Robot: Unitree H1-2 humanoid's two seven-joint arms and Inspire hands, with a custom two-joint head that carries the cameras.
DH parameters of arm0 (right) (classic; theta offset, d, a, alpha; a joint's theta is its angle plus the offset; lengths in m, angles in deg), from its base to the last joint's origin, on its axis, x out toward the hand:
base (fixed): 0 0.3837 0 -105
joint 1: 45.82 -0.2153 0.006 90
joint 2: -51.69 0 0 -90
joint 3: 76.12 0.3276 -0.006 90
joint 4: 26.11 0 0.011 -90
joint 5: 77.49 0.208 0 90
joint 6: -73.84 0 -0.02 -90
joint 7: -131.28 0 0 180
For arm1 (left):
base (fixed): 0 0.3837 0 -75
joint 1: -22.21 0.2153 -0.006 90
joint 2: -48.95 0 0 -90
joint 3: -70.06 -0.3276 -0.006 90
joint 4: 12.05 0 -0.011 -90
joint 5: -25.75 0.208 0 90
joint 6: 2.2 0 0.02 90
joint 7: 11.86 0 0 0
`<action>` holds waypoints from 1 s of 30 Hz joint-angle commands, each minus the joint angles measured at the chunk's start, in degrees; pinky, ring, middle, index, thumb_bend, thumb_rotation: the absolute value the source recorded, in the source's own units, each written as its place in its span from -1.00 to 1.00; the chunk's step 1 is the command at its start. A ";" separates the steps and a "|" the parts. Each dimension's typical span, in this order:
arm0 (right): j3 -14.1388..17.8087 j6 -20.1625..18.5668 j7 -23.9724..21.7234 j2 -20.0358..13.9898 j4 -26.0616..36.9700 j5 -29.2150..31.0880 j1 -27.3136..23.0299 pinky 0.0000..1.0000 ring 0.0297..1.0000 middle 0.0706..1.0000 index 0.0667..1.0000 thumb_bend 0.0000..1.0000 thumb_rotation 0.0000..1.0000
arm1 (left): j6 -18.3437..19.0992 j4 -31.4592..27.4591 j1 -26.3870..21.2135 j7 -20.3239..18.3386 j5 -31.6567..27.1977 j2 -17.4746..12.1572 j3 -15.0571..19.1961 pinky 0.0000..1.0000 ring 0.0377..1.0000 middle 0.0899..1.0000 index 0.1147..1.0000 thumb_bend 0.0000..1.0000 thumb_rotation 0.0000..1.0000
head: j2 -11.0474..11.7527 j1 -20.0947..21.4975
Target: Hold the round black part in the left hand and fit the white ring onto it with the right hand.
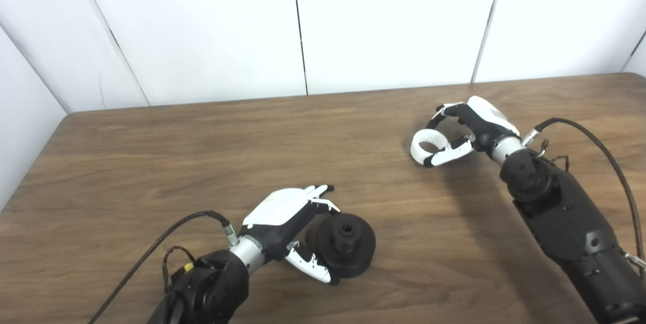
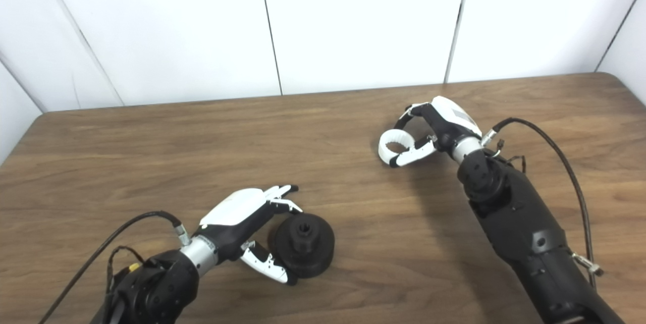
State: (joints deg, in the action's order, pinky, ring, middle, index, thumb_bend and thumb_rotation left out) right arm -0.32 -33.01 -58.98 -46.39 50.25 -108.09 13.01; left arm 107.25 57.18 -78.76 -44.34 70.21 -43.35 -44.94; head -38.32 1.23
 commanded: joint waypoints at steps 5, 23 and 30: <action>1.17 2.21 1.39 -0.60 1.56 0.17 -2.34 0.69 0.88 0.72 0.11 0.67 -0.67 | -0.43 -1.03 -1.41 0.31 0.33 0.20 0.49 0.84 1.00 1.00 0.32 0.88 -0.49 | -0.15 0.12; 1.46 0.13 -1.37 -1.51 8.17 -0.34 -1.83 0.66 0.87 0.73 0.11 0.65 -0.62 | -0.77 -0.53 -1.15 0.51 0.16 0.75 0.22 0.93 1.00 1.00 0.33 0.86 -0.49 | -0.18 0.30; 1.59 -0.51 -3.02 -1.52 11.41 -0.53 -1.66 0.69 0.89 0.74 0.11 0.66 -0.59 | -0.51 -0.39 -1.29 0.45 0.35 0.89 0.09 0.92 1.00 1.00 0.33 0.86 -0.47 | -0.32 0.15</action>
State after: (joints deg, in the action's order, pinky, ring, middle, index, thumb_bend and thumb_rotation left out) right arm 0.51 -33.53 -61.95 -46.69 58.80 -108.15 13.82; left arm 107.34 57.57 -78.53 -44.36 70.14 -42.46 -45.28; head -38.58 1.32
